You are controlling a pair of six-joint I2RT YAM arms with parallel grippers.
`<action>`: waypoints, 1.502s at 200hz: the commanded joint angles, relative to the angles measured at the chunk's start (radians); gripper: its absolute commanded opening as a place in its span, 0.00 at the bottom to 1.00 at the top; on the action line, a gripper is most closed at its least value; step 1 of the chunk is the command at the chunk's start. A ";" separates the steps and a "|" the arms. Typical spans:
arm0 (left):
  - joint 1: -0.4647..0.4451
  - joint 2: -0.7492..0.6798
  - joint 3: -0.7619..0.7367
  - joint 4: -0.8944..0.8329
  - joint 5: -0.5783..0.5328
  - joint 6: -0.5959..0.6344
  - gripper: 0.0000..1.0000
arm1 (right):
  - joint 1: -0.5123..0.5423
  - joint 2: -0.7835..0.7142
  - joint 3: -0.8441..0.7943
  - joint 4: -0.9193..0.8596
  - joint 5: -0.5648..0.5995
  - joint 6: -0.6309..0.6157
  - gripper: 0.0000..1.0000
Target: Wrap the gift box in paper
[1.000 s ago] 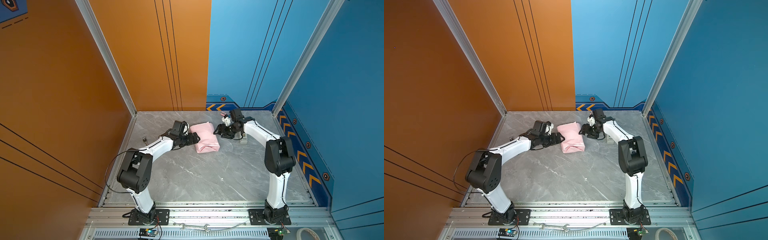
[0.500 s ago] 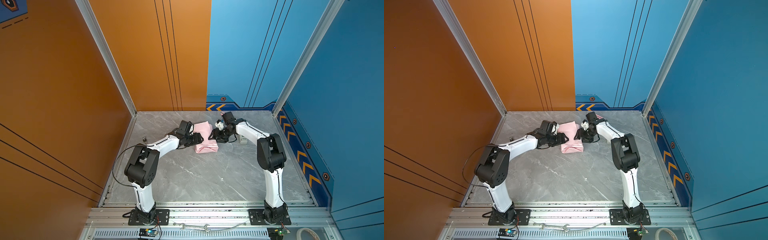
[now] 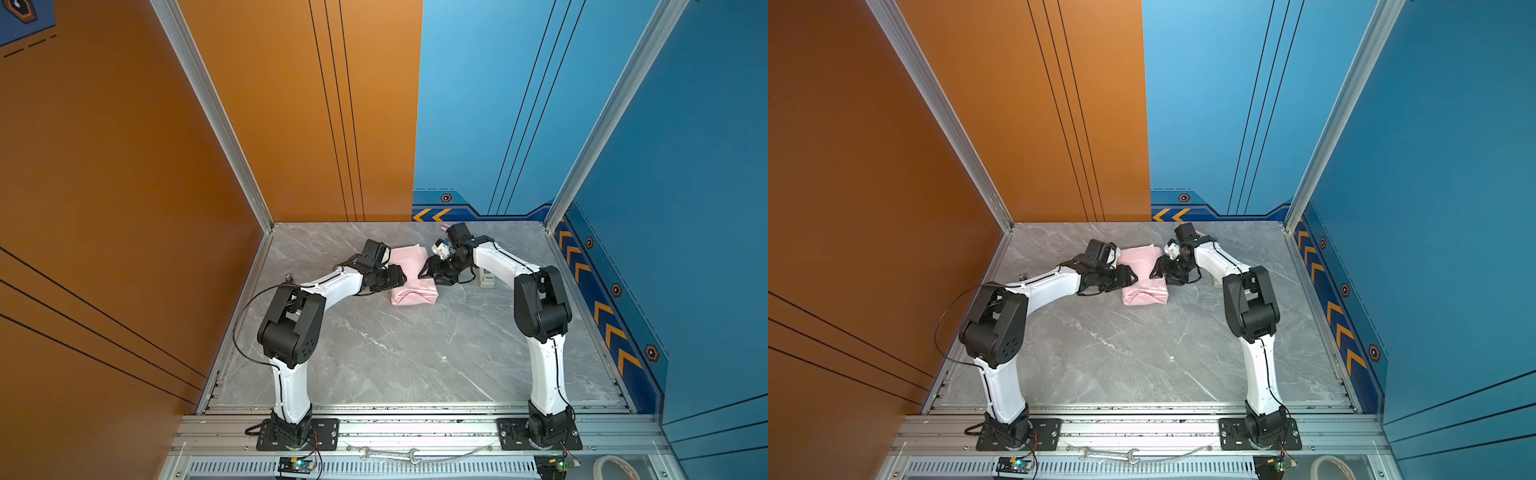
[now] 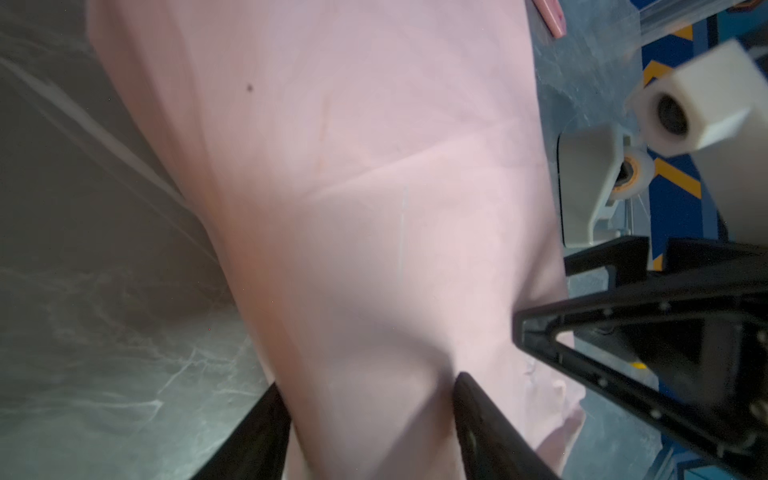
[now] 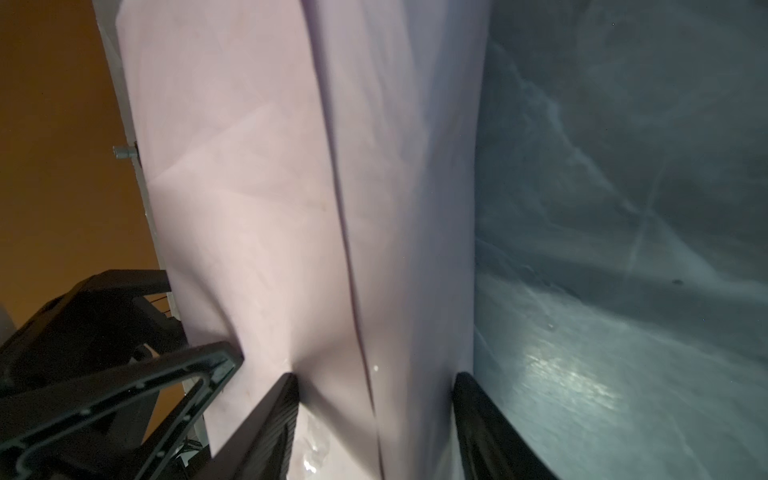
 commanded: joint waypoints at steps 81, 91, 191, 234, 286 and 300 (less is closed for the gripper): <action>-0.114 -0.080 -0.051 0.137 -0.048 0.210 0.46 | 0.035 -0.296 -0.389 0.426 0.084 -0.036 0.30; -0.126 -0.104 -0.091 0.185 -0.060 0.235 0.46 | 0.041 -0.338 -0.436 0.461 0.119 -0.062 0.29; -0.235 -0.226 -0.476 0.668 -0.251 0.457 0.45 | 0.172 -0.605 -0.918 0.928 0.405 -0.311 0.27; -0.277 -0.248 -0.644 0.874 -0.316 0.502 0.45 | 0.220 -0.641 -1.067 1.081 0.488 -0.373 0.27; -0.327 -0.262 -0.782 1.001 -0.433 0.531 0.54 | 0.290 -0.659 -1.203 1.218 0.569 -0.455 0.30; -0.330 -0.269 -0.810 1.020 -0.451 0.518 0.59 | 0.295 -0.666 -1.225 1.233 0.575 -0.453 0.36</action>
